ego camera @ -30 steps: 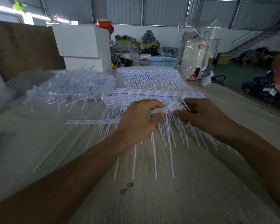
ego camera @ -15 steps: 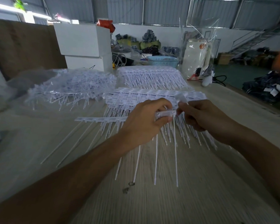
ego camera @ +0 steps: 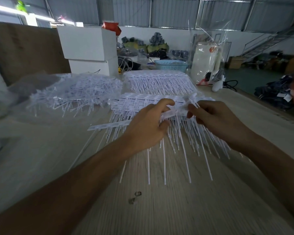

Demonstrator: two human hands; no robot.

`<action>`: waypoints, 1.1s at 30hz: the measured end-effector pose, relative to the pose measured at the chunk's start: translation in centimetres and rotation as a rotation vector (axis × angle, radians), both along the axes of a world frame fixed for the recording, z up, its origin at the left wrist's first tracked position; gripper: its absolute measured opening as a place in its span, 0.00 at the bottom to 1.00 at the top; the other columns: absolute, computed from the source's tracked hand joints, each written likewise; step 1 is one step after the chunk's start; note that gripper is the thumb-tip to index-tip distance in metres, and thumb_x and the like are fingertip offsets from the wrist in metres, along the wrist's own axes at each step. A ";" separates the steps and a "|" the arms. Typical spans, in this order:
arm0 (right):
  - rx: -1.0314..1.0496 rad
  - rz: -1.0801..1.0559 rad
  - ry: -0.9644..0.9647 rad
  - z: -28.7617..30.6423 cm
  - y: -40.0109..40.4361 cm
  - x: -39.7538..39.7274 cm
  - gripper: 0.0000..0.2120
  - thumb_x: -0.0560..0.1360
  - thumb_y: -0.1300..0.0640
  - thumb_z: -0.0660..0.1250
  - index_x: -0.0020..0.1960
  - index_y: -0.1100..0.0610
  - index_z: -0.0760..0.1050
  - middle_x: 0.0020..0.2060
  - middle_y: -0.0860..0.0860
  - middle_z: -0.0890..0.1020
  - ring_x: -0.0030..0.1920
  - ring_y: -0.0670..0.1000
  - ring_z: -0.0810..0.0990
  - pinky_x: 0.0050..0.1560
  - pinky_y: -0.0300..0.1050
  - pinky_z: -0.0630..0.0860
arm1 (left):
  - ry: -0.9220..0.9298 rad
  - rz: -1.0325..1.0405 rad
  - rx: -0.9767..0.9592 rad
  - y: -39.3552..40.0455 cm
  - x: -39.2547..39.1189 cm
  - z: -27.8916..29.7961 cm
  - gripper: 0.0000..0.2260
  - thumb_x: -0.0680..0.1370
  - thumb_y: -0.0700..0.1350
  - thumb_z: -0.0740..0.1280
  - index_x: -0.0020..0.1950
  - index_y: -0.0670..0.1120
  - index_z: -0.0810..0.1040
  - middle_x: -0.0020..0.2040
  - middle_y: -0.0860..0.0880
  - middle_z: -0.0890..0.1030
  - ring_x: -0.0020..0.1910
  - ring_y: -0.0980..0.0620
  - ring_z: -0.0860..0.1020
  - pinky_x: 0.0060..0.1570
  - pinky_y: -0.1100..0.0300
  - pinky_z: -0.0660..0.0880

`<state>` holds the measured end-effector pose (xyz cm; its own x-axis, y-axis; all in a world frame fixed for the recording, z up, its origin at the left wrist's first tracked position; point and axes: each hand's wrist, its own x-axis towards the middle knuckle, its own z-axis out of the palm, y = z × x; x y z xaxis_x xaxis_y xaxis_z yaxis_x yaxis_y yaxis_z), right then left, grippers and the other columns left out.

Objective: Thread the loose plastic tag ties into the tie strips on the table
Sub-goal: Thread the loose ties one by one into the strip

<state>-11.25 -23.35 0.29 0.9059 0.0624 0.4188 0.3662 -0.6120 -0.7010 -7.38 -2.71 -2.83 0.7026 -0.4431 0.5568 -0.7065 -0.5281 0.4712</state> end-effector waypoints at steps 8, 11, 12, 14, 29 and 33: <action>-0.263 0.046 -0.106 -0.4 0.6 0.2 0.22 0.80 0.47 0.63 0.34 0.61 0.73 0.25 0.51 0.68 0.26 0.45 0.66 0.31 0.39 0.60 | -0.198 0.078 0.020 0.2 0.0 0.0 0.06 0.79 0.43 0.69 0.55 0.48 0.81 0.48 0.51 0.83 0.49 0.49 0.78 0.47 0.48 0.75; -0.303 0.067 -0.146 -0.3 0.2 0.2 0.22 0.80 0.48 0.64 0.31 0.55 0.63 0.26 0.47 0.63 0.26 0.44 0.64 0.30 0.39 0.59 | -0.179 0.038 0.015 0.3 0.2 -0.1 0.06 0.80 0.43 0.67 0.56 0.47 0.82 0.48 0.49 0.84 0.49 0.47 0.80 0.47 0.47 0.76; -0.316 0.074 -0.156 -0.3 0.2 0.2 0.22 0.79 0.46 0.63 0.32 0.55 0.62 0.26 0.48 0.63 0.27 0.44 0.64 0.31 0.39 0.60 | -0.173 0.025 0.016 0.3 0.2 -0.2 0.06 0.80 0.43 0.67 0.55 0.47 0.82 0.48 0.49 0.84 0.48 0.47 0.80 0.46 0.47 0.77; -0.335 0.089 -0.168 -0.3 0.0 0.2 0.21 0.78 0.45 0.61 0.33 0.56 0.63 0.27 0.49 0.64 0.28 0.45 0.64 0.31 0.38 0.60 | -0.160 0.007 0.024 0.2 0.5 -0.2 0.06 0.81 0.44 0.66 0.54 0.47 0.82 0.45 0.49 0.84 0.45 0.47 0.81 0.44 0.47 0.77; -0.329 0.052 -0.170 -0.4 -0.6 0.5 0.27 0.75 0.37 0.58 0.35 0.60 0.73 0.25 0.46 0.68 0.27 0.45 0.67 0.31 0.39 0.61 | -0.027 -0.033 -0.132 -0.4 -0.3 0.3 0.09 0.81 0.49 0.67 0.59 0.52 0.82 0.45 0.54 0.85 0.41 0.63 0.81 0.41 0.55 0.79; -0.392 0.033 -0.237 -0.6 -0.5 0.4 0.25 0.78 0.36 0.54 0.36 0.55 0.72 0.26 0.46 0.71 0.29 0.45 0.71 0.32 0.39 0.64 | -0.107 -0.038 -0.063 -0.3 -0.2 0.5 0.10 0.83 0.45 0.65 0.60 0.51 0.84 0.47 0.51 0.85 0.45 0.53 0.82 0.43 0.50 0.78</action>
